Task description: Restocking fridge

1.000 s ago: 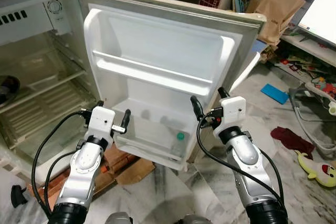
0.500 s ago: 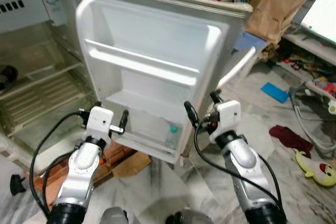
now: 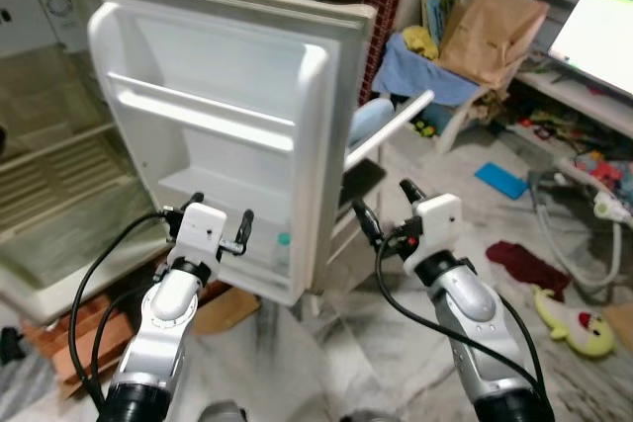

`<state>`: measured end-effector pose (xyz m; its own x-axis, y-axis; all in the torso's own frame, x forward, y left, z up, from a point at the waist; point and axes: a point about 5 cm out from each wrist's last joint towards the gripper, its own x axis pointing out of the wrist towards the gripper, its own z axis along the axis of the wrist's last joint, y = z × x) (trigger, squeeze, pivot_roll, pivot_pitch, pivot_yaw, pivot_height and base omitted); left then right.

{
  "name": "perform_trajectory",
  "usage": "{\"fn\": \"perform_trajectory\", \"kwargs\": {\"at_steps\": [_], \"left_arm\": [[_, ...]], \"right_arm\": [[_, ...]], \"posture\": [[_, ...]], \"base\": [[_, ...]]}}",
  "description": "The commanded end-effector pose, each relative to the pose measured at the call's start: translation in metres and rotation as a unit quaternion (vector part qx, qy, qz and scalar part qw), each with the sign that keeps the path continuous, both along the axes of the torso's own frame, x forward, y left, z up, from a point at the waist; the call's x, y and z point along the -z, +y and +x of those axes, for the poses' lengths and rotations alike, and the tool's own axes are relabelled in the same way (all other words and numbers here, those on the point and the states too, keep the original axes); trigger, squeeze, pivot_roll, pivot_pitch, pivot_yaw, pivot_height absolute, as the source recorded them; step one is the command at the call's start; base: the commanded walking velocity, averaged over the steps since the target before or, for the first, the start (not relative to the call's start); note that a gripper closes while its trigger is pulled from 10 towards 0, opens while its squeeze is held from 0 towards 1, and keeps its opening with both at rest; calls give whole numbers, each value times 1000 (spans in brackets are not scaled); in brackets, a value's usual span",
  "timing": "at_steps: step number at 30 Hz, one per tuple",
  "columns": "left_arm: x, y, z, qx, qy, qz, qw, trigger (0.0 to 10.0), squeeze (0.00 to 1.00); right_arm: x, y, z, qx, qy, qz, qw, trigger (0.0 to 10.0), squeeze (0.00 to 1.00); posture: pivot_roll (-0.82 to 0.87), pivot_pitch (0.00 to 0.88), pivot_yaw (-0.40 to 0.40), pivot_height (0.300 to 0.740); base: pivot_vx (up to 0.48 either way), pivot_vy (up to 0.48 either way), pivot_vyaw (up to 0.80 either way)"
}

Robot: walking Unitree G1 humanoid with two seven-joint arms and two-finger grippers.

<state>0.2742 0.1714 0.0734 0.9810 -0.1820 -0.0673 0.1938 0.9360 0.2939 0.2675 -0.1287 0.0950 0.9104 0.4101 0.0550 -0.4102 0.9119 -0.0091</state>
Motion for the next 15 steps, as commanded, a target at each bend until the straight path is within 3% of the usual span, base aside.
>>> {"fn": "perform_trajectory", "kwargs": {"at_steps": [1, 3, 6, 13, 15], "left_arm": [[-2, 5, 0, -10, -2, 7, 1000, 10000, 0], [1, 7, -4, -14, 2, 8, 1000, 10000, 0], [6, 9, -8, -22, 13, 8, 1000, 10000, 0], [28, 19, -19, -78, 85, -24, 993, 10000, 0], [30, 18, -19, -69, 86, -17, 994, 10000, 0]], "right_arm": [[-9, 4, 3, -13, -15, 8, 1000, 10000, 0], [-9, 2, 3, -13, -10, 22, 1000, 10000, 0], [-10, 2, 4, -14, -20, 3, 1000, 10000, 0], [-21, -3, 19, 24, -48, -4, 999, 10000, 0], [-25, -4, 24, 32, -56, -7, 998, 10000, 0]], "posture": [[8, 0, -51, 740], [10, 0, -59, 740], [10, 0, -61, 740], [17, 0, -65, 740], [18, 0, -65, 740]], "base": [[0, -274, 0], [0, 0, 506], [0, 0, 788], [0, 0, 783], [0, 0, 775]]}}
